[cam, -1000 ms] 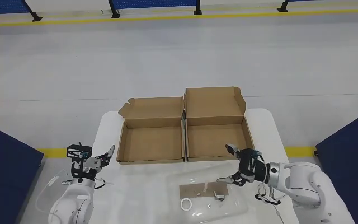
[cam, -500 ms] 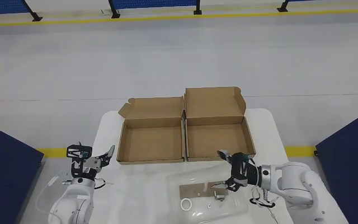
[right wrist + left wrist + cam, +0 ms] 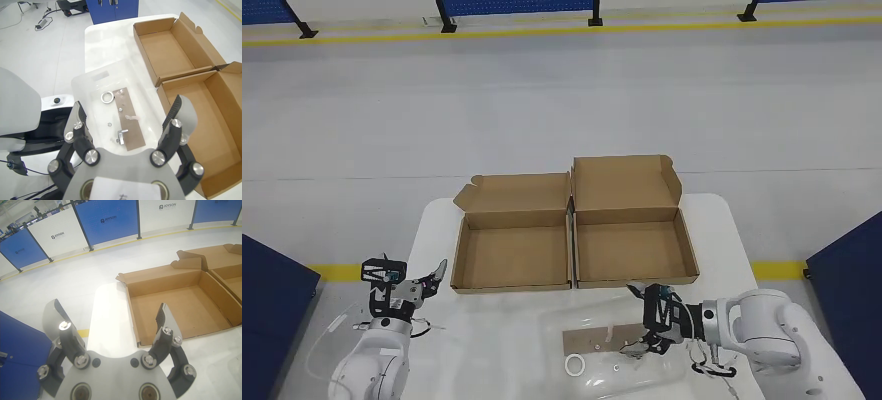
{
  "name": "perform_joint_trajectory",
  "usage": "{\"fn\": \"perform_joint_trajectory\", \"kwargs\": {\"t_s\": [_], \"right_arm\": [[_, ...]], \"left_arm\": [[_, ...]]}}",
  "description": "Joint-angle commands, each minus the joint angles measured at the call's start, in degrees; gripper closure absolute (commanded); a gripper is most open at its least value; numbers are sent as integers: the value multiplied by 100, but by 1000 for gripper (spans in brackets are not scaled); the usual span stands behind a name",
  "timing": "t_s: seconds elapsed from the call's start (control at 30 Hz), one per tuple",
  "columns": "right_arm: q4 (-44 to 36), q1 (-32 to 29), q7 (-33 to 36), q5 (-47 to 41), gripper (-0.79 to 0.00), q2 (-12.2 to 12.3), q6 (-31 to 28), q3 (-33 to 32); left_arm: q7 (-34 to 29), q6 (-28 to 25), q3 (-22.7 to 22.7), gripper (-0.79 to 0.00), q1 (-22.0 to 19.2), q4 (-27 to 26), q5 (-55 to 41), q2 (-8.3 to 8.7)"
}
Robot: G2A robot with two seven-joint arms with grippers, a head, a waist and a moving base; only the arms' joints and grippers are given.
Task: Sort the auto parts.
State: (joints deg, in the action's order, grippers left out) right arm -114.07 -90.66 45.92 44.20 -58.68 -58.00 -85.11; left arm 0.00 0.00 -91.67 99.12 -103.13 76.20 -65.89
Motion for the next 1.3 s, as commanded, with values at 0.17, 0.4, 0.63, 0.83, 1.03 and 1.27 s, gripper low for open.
{"fn": "perform_joint_trajectory", "kwargs": {"t_s": [0.17, 0.4, 0.63, 0.83, 1.03, 1.27], "right_arm": [[-45, 81, 267, 506, -785, 118, 230, 345], [86, 712, 450, 887, -785, 582, 412, 1249], [136, 884, 455, 981, -785, 705, 417, 1508], [85, 890, 405, 1032, -785, 706, 491, 1493], [-107, 1115, 555, 1483, -785, 887, 518, 1909], [111, 2099, 870, 1156, -785, 1349, 832, 3036]], "left_arm": [[0, 0, 0, -785, 0, 0, 0, 0], [0, 0, 0, -785, 0, 0, 0, 0], [0, 0, 0, -785, 0, 0, 0, 0], [0, 0, 0, -785, 0, 0, 0, 0], [0, 0, 0, -785, 0, 0, 0, 0], [0, 0, 0, -785, 0, 0, 0, 0]]}}
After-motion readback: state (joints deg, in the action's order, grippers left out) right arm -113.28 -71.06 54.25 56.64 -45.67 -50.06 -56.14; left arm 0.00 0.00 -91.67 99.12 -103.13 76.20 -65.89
